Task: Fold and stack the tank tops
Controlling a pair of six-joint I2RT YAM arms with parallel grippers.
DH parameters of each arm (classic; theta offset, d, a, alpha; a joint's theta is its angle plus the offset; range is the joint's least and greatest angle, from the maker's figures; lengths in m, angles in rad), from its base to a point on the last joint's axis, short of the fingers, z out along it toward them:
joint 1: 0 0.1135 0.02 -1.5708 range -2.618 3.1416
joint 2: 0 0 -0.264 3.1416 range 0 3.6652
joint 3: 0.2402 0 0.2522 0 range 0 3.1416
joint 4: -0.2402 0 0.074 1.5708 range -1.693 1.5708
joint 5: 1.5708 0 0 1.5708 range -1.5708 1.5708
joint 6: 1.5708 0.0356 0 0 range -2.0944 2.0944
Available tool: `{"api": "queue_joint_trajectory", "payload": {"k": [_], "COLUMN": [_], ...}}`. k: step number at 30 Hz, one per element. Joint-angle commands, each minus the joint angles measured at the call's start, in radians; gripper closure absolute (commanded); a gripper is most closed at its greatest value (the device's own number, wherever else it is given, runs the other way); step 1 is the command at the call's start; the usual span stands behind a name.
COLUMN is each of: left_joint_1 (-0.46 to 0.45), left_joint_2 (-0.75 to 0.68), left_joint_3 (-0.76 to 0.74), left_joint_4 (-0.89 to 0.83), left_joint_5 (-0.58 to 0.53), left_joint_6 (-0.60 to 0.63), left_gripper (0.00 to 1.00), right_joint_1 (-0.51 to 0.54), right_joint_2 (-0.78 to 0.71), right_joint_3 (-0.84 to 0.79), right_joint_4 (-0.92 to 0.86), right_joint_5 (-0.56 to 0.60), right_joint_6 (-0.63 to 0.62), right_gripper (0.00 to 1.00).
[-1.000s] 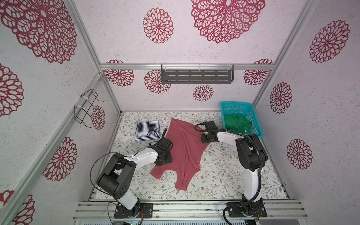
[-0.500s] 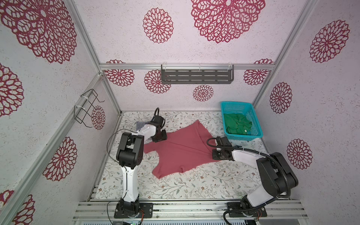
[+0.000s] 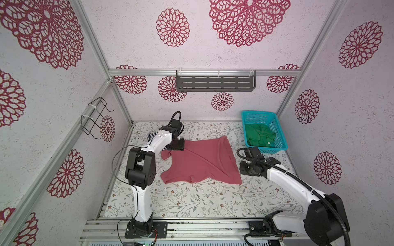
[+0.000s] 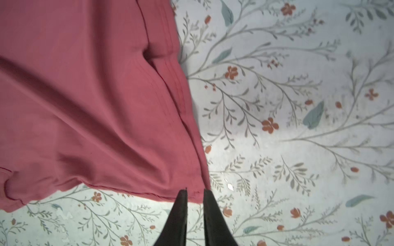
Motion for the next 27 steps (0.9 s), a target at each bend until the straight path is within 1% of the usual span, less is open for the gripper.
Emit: {"api": "queue_joint_trajectory", "payload": {"k": [1, 3, 5, 6, 9, 14, 17, 19, 21, 24, 27], "left_joint_1": [-0.090, -0.142, -0.183, -0.201, -0.242, -0.281, -0.275, -0.256, -0.228, -0.160, -0.125], "left_joint_2": [-0.069, -0.060, -0.039, -0.029, -0.018, -0.084, -0.129, -0.167, -0.213, -0.299, -0.390], "left_joint_3": [-0.128, -0.184, -0.219, -0.238, -0.298, -0.464, -0.568, -0.634, -0.693, -0.774, -0.798], "left_joint_4": [0.061, 0.119, 0.161, 0.179, 0.203, 0.208, 0.161, 0.118, 0.095, 0.054, -0.003], "left_joint_5": [0.031, 0.076, 0.111, 0.121, 0.151, 0.179, 0.173, 0.166, 0.169, 0.146, 0.126], "left_joint_6": [-0.074, -0.136, -0.183, -0.209, -0.257, -0.294, -0.296, -0.300, -0.313, -0.331, -0.338], "left_gripper": [0.41, 0.42, 0.42, 0.43, 0.44, 0.44, 0.45, 0.45, 0.45, 0.45, 0.45], "right_joint_1": [0.001, -0.005, -0.008, -0.011, -0.012, -0.012, -0.014, -0.014, -0.015, -0.024, -0.056], "right_joint_2": [0.126, 0.198, 0.252, 0.280, 0.343, 0.350, 0.342, 0.312, 0.257, 0.155, 0.068], "right_joint_3": [0.054, 0.092, 0.122, 0.132, 0.163, 0.076, -0.007, -0.064, -0.128, -0.227, -0.272], "right_joint_4": [0.087, 0.138, 0.174, 0.191, 0.185, 0.188, 0.178, 0.140, 0.101, 0.048, -0.021], "right_joint_5": [-0.008, -0.034, -0.090, -0.113, -0.151, -0.119, -0.089, -0.054, -0.033, -0.034, -0.027], "right_joint_6": [-0.070, -0.102, -0.126, -0.125, -0.122, -0.082, -0.048, -0.023, 0.007, 0.050, 0.052], "right_gripper": [0.82, 0.78, 0.71, 0.70, 0.70, 0.75, 0.78, 0.81, 0.82, 0.82, 0.82]}}
